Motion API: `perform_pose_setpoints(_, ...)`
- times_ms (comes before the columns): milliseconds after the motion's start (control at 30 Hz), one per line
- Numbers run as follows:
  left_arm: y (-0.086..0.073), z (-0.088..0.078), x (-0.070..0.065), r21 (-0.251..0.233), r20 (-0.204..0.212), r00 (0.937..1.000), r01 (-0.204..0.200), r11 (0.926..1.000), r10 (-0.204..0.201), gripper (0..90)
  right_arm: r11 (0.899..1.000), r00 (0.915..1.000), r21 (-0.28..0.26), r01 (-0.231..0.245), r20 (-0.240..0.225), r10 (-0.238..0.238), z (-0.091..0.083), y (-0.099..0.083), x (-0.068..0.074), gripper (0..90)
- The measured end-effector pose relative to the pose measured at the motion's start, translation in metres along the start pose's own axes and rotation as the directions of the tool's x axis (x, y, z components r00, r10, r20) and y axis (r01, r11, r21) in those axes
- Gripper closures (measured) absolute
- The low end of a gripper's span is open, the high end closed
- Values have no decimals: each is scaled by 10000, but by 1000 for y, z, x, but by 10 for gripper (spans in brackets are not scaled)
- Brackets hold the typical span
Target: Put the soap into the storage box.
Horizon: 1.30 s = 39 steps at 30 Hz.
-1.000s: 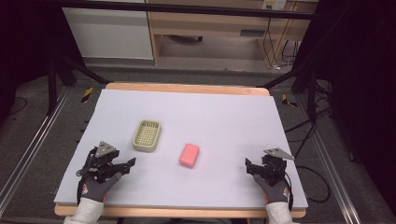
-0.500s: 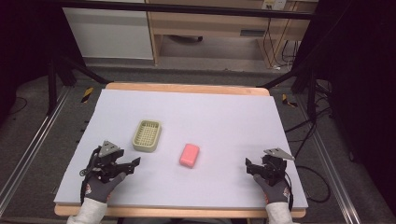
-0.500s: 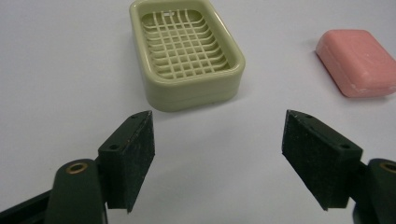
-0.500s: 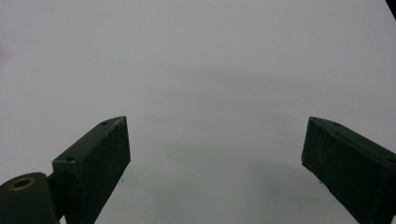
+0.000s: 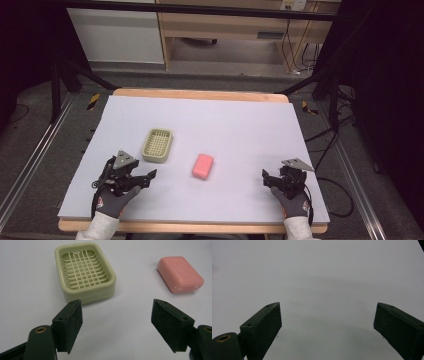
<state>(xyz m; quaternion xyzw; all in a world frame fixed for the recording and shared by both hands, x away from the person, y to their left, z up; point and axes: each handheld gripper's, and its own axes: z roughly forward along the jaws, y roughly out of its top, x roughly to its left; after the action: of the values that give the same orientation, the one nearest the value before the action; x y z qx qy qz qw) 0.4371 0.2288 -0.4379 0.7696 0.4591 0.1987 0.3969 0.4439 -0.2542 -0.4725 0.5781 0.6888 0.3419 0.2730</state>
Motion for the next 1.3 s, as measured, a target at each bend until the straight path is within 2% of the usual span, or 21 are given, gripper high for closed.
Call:
perform_pose_setpoints(233,3,1,-5,57,80,9999,-100,9999,100,247,10000,10000,42,-3,13,3,0,0,0,76)
perform_pose_setpoints(667,23,6,-16,35,304,9986,-424,9991,422,241,9999,9999,46,112,48,-112,2,0,2,74)
perform_pose_setpoints(1100,43,16,-37,31,638,9962,-590,9983,587,232,10000,9999,-20,86,57,-86,1,1,2,74)
perform_pose_setpoints(1300,47,22,-43,106,709,9952,-681,9976,672,230,9999,9999,-11,100,60,-100,1,1,2,74)
